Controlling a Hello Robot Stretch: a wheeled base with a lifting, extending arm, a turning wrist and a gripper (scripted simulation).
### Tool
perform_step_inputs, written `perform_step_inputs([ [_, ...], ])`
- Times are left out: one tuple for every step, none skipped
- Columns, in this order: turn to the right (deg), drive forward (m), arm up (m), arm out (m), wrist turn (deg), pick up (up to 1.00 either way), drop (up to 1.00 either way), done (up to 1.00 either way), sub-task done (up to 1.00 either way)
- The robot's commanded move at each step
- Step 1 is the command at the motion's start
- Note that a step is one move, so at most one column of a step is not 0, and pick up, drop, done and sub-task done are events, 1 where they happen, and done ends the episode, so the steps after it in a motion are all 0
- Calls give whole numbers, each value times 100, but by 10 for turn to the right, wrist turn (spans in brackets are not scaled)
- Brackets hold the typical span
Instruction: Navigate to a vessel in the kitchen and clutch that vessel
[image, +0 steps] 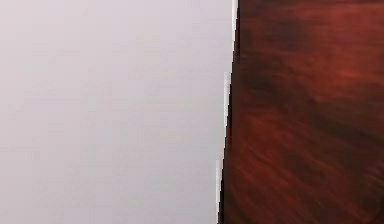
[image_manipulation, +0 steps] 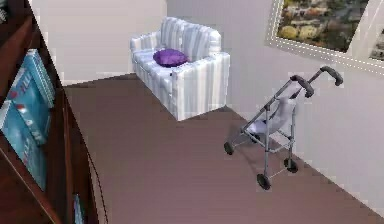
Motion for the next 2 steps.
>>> perform_step_inputs([
  [-450, 0, 0, 0, 0, 0, 0, 0, 0],
  [-450, 0, 0, 0, 0, 0, 0, 0, 0],
])
